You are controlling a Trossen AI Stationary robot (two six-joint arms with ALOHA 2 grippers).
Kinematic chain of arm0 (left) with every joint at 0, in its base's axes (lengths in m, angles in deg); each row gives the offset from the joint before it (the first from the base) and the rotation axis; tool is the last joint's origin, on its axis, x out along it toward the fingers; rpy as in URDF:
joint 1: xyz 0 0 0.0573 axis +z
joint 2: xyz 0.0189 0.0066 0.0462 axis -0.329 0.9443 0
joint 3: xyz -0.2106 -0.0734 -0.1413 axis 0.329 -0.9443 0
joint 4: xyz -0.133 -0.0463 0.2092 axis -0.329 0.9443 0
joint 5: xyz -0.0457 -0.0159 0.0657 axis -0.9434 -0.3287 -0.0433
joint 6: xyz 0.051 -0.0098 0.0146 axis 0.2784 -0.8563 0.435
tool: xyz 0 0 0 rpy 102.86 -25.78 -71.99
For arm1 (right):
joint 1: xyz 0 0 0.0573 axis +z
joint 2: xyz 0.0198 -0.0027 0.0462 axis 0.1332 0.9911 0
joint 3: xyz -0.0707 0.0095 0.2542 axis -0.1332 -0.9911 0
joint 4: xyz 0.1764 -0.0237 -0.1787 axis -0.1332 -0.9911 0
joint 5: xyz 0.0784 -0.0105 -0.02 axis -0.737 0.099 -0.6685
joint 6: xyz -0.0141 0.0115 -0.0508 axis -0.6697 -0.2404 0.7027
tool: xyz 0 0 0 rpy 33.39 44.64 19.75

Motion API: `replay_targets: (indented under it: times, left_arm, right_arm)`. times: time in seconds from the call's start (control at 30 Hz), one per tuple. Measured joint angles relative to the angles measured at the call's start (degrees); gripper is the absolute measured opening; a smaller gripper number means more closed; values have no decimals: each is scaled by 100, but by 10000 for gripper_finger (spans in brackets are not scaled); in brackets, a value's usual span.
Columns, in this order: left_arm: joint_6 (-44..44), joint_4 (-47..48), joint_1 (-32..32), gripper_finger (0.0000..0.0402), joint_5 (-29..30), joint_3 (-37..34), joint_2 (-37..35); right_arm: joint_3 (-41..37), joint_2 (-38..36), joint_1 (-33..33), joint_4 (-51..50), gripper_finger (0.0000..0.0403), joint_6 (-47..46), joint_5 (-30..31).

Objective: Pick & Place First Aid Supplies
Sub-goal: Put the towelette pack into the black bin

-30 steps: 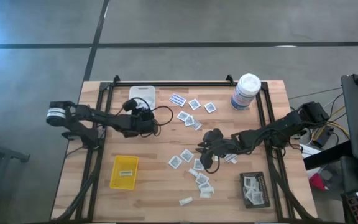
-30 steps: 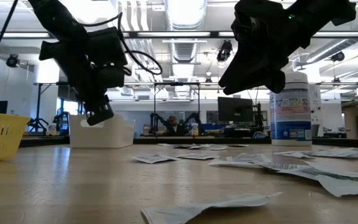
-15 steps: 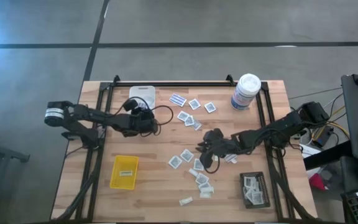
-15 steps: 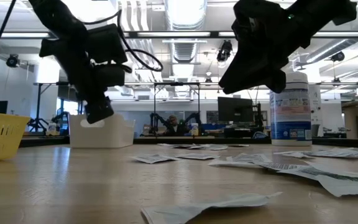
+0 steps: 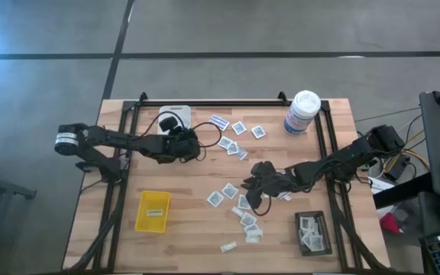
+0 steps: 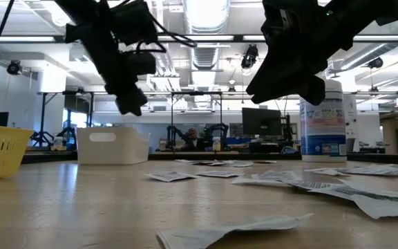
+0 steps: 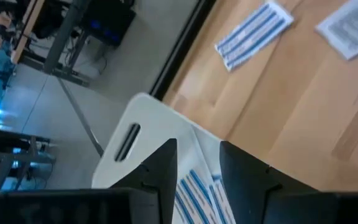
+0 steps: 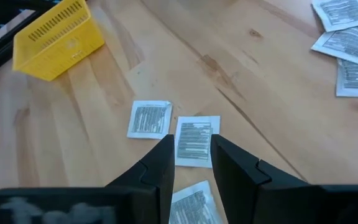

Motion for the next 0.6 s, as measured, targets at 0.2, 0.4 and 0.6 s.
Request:
replay_targets:
  times: [0.2,0.4,0.6]
  left_arm:
    - [194,15,-17,122,-59,311,0]
    - [187,-58,-45,122,-2027,563,0]
    - [309,-992,-234,122,-3993,384,0]
  right_arm:
    - [0,0,114,4,93,-204,2]
    - [-2,0,158,6,98,-496,2]
    - [-2,0,158,10,91,-590,4]
